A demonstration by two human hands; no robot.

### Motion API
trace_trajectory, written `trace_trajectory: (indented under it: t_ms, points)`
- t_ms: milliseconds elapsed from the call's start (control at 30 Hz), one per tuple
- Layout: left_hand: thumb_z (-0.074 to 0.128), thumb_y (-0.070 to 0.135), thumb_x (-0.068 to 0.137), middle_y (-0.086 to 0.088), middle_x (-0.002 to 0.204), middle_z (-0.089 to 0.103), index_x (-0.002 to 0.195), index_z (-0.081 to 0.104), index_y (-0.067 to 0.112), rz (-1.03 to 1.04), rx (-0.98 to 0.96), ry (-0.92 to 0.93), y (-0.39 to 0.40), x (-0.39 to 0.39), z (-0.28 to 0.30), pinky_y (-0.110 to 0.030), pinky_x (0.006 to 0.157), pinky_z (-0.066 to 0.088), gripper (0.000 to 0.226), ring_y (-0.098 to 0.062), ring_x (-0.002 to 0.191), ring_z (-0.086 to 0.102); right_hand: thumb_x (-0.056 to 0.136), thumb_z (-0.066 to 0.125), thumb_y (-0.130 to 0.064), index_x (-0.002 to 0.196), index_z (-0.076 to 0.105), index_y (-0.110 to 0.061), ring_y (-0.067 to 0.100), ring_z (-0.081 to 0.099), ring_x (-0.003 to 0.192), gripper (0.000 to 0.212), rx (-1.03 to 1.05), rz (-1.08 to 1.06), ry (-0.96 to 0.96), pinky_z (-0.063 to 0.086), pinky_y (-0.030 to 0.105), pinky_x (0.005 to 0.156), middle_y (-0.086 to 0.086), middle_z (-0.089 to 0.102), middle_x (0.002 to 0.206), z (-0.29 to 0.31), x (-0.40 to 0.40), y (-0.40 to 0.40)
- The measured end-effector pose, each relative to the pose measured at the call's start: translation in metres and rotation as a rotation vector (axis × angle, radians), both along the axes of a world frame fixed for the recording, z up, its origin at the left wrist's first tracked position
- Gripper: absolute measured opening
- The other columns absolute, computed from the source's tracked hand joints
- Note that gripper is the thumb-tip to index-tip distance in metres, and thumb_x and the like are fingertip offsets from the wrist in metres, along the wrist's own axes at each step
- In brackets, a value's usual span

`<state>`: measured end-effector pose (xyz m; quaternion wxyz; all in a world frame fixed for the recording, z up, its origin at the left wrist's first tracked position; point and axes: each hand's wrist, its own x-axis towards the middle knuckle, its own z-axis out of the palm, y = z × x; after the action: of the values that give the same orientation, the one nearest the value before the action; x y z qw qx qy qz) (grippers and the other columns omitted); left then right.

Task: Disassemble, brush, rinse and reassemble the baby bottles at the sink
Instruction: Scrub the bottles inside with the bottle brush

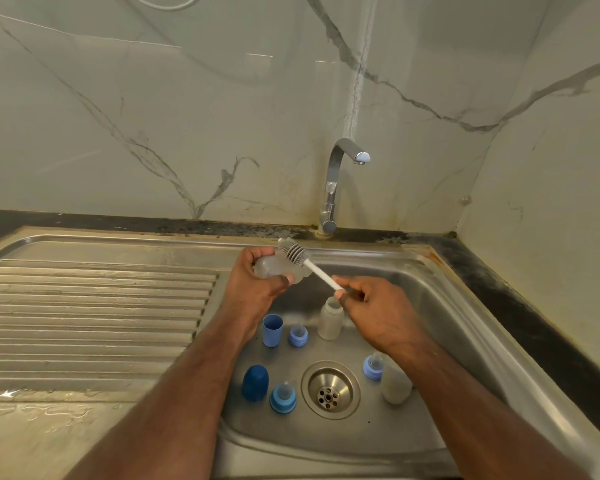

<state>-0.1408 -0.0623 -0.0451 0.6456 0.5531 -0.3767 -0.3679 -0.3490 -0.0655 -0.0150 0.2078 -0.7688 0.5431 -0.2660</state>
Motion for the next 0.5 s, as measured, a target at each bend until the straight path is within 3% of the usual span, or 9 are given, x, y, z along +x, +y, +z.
trace_trajectory:
  t_ms: [167, 300, 500]
  points:
    - [0.088, 0.006, 0.072, 0.006, 0.115, 0.056, 0.109, 0.06, 0.035, -0.004, 0.029, -0.128, 0.004, -0.003, 0.0, -0.048, 0.084, 0.062, 0.055, -0.027, 0.108, 0.061, 0.102, 0.052, -0.033, 0.135, 0.06, -0.033, 0.007, 0.06, 0.082, 0.034, -0.007, -0.095, 0.073, 0.05, 0.026, 0.08, -0.008, 0.069, 0.104, 0.0, -0.003, -0.009]
    - [0.084, 0.0, 0.075, 0.009, 0.109, 0.058, 0.109, 0.062, 0.025, 0.002, -0.017, -0.165, 0.007, -0.005, 0.004, -0.035, 0.073, 0.058, 0.048, -0.022, 0.102, 0.059, 0.101, 0.054, -0.034, 0.137, 0.059, -0.035, 0.003, 0.057, 0.08, 0.036, -0.002, -0.04, 0.016, 0.045, 0.02, 0.075, -0.013, 0.067, 0.107, 0.001, -0.002, -0.003]
    - [0.08, -0.01, 0.073, 0.012, 0.111, 0.057, 0.107, 0.063, 0.022, -0.038, -0.047, -0.14, 0.009, -0.003, 0.004, -0.036, 0.079, 0.059, 0.05, -0.021, 0.108, 0.057, 0.102, 0.053, -0.034, 0.138, 0.059, -0.033, 0.006, 0.058, 0.082, 0.036, 0.004, -0.112, 0.061, 0.045, 0.023, 0.077, -0.008, 0.069, 0.11, 0.001, -0.007, -0.011]
